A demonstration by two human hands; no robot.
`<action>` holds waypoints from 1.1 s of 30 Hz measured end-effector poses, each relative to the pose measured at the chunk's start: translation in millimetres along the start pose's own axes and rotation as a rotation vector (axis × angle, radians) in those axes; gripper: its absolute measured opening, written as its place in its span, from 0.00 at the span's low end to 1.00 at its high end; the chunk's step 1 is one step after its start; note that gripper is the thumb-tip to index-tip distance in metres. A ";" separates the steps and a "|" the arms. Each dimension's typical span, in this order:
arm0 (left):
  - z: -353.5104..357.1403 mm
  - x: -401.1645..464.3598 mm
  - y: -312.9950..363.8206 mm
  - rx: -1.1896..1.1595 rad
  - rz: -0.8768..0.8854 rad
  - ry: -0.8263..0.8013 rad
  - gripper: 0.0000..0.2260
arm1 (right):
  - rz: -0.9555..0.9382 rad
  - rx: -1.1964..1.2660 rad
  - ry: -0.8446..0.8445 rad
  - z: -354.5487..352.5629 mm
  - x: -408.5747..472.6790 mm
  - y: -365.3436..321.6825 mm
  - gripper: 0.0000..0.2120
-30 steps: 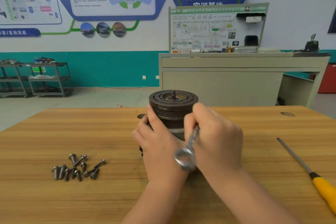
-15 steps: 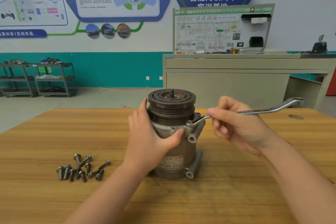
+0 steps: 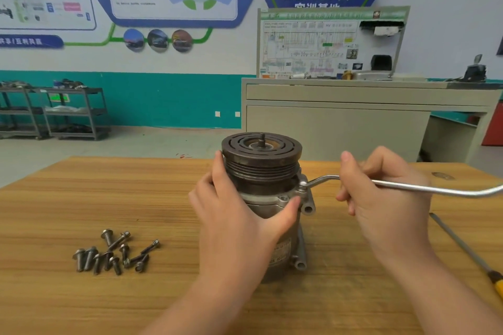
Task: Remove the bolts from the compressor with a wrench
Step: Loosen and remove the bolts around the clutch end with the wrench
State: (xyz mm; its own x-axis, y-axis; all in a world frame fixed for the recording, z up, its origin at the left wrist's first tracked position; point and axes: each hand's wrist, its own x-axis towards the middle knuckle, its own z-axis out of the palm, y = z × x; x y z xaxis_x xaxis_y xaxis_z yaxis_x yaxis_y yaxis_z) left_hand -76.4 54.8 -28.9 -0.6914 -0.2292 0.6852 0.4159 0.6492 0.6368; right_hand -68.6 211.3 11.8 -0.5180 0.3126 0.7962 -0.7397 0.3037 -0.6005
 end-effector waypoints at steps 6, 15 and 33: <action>-2.2 -5.4 0.5 -0.035 0.005 -0.017 0.56 | -0.437 -0.302 -0.086 12.3 -20.8 -14.2 0.19; -3.6 -6.7 3.7 -0.044 -0.030 -0.034 0.55 | -0.020 0.152 -0.037 1.9 -8.6 9.8 0.20; -1.4 -6.4 0.9 -0.048 0.005 -0.004 0.52 | -0.062 0.007 0.004 4.0 -6.7 -4.7 0.20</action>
State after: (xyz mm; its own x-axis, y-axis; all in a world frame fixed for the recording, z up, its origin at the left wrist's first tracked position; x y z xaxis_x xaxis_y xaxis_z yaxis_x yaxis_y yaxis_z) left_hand -70.8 55.8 -32.2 -0.6915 -0.2233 0.6871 0.4469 0.6150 0.6496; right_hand -63.3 204.1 9.6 -0.4692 0.2967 0.8317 -0.7735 0.3164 -0.5492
